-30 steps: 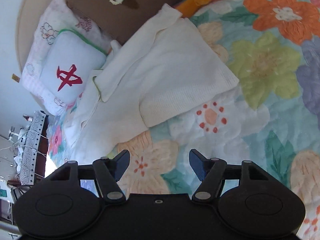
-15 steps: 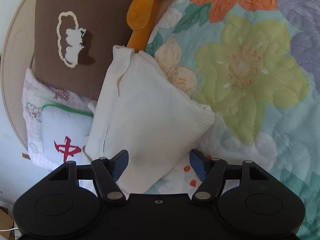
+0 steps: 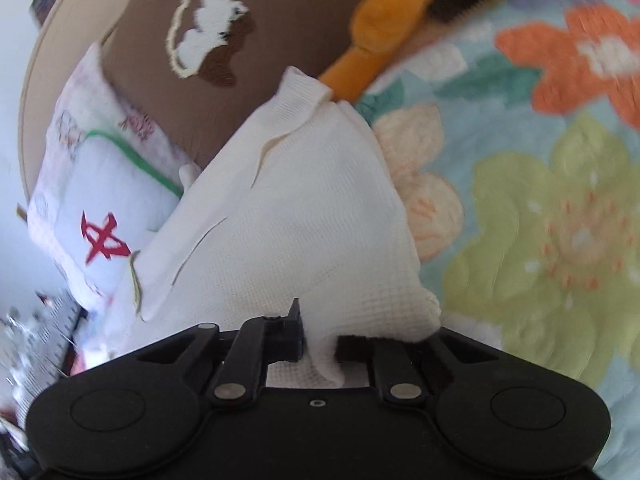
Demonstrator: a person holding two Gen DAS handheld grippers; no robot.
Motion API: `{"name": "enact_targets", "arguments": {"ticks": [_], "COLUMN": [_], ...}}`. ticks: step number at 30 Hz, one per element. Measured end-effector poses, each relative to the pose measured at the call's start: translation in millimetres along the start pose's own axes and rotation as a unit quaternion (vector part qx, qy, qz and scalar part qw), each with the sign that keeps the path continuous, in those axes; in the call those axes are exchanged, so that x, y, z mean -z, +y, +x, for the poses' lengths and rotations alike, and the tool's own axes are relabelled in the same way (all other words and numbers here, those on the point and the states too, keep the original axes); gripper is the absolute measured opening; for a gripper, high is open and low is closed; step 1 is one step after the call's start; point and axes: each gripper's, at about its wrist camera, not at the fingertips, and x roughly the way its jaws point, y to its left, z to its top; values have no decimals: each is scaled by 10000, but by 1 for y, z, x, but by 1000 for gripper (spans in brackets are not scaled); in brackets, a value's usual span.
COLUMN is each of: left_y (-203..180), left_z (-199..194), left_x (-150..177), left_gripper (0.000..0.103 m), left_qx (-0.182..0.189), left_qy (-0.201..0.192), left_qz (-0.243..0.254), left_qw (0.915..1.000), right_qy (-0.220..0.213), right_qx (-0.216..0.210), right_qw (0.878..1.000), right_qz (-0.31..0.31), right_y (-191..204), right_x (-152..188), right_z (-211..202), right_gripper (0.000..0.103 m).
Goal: Fold clothes
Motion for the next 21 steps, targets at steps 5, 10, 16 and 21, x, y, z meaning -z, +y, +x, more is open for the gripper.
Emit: {"name": "enact_targets", "arguments": {"ticks": [5, 10, 16, 21], "left_y": [-23, -4, -23, -18], "left_z": [-36, -66, -90, -123], "left_x": [-9, -8, 30, 37], "left_gripper": [10, 11, 11, 11], "left_qx": [-125, 75, -456, -237], "left_qy": [-421, -36, 46, 59], "left_qz": [649, 286, 1356, 1374], "left_qw": [9969, 9996, 9897, 9902], "right_qy": [-369, -546, 38, 220], "right_qx": [234, 488, 796, 958], "right_qw": [9956, 9909, 9904, 9882], "right_qz": [-831, -1132, -1132, -1176], "right_y": [31, 50, 44, 42], "right_x": [-14, -22, -10, 3], "right_z": [-40, -87, -118, -154], "right_gripper": [10, 9, 9, 9]}}
